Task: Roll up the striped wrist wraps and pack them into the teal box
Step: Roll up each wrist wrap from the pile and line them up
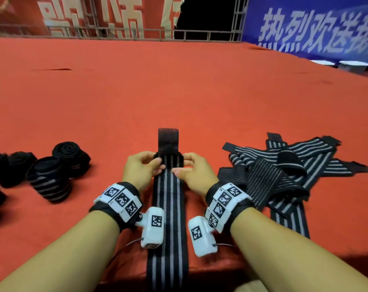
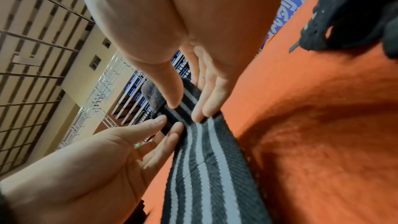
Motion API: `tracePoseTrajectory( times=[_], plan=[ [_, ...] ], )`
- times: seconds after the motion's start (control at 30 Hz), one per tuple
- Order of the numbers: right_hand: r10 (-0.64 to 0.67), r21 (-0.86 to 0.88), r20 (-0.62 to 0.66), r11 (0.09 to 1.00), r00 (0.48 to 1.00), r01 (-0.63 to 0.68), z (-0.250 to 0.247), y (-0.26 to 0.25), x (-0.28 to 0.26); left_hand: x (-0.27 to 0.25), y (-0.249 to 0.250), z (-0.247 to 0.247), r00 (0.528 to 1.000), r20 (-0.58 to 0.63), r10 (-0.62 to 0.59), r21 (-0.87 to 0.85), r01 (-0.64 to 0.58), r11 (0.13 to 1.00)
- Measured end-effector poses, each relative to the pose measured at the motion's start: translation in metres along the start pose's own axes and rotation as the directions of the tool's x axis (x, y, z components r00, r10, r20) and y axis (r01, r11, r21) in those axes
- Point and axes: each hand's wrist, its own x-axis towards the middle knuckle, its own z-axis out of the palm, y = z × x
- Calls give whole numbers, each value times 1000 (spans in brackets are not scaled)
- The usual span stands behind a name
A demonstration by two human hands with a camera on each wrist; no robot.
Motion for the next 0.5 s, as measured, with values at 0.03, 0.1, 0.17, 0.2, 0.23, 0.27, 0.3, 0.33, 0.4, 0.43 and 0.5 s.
tracePoseTrajectory(
  times=[0.03, 0.1, 0.17, 0.2, 0.23, 0.27, 0.3, 0.33, 0.4, 0.43, 0.5],
  plan=[
    [21, -24, 27, 1000, 999, -21, 1, 4, 5, 5, -7, 2, 999, 14, -30, -4, 30, 1000],
    [84, -96, 112, 993, 990, -73, 2, 17, 11, 9, -25, 3, 994, 58, -95, 3, 95, 995],
    [148, -186, 190, 976, 970, -113, 4, 29, 12, 10, -46, 0, 988, 83, -133, 81, 126, 989],
    [157, -212, 220, 971, 963, -110, 4, 34, 11, 10, -52, -2, 986, 90, -138, 112, 127, 986],
    [143, -227, 248, 970, 958, -86, 4, 37, 10, 11, -55, -4, 983, 107, -147, 115, 135, 984],
    [123, -243, 275, 968, 954, -55, 5, 38, 8, 11, -54, -5, 978, 128, -162, 94, 151, 984],
    [108, -260, 295, 965, 949, -29, 5, 37, 8, 10, -53, -6, 973, 152, -175, 74, 165, 984],
    [106, -273, 305, 962, 947, -20, 5, 35, 7, 11, -50, -7, 969, 167, -180, 65, 171, 983],
    [103, -278, 306, 960, 947, -15, 4, 30, 5, 11, -48, -6, 966, 183, -182, 94, 167, 981],
    [104, -278, 309, 961, 945, -15, 4, 30, 5, 10, -48, -6, 968, 179, -175, 121, 154, 981],
    [114, -299, 324, 954, 939, -13, 4, 31, 5, 9, -49, -5, 975, 170, -144, 180, 113, 977]
  ],
)
